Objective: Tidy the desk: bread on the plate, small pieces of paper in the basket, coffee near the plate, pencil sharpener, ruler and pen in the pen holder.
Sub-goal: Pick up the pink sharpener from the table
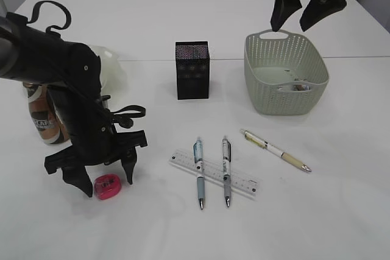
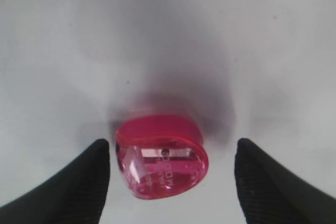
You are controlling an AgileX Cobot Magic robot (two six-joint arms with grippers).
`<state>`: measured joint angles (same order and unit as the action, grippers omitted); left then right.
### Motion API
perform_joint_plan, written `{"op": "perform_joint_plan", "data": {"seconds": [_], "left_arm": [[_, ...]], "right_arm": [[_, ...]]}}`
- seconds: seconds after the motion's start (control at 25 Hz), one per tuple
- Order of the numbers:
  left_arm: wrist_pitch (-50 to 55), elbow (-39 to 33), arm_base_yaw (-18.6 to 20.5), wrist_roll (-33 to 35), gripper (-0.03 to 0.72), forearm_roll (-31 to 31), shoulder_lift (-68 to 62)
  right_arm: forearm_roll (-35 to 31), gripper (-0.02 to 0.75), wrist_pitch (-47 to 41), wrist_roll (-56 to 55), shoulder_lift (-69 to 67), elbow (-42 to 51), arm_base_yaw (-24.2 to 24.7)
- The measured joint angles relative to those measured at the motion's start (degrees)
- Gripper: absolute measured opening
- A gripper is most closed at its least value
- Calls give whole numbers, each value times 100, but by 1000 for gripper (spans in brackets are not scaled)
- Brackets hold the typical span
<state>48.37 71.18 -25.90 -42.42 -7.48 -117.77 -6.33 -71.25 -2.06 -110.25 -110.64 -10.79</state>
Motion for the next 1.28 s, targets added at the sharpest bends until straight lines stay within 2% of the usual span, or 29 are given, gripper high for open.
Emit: {"op": "perform_joint_plan", "data": {"seconds": [0.8, 0.88, 1.08, 1.28], "left_arm": [[-10, 11, 0, 0, 538, -56, -135], [-10, 11, 0, 0, 516, -21, -135], [-10, 11, 0, 0, 369, 98, -135], [12, 23, 0, 185, 342, 113, -135]], "right_arm": [[-9, 417, 0, 0, 0, 0, 0], [-9, 417, 0, 0, 0, 0, 0], [-13, 417, 0, 0, 0, 0, 0], [-13, 417, 0, 0, 0, 0, 0]]}}
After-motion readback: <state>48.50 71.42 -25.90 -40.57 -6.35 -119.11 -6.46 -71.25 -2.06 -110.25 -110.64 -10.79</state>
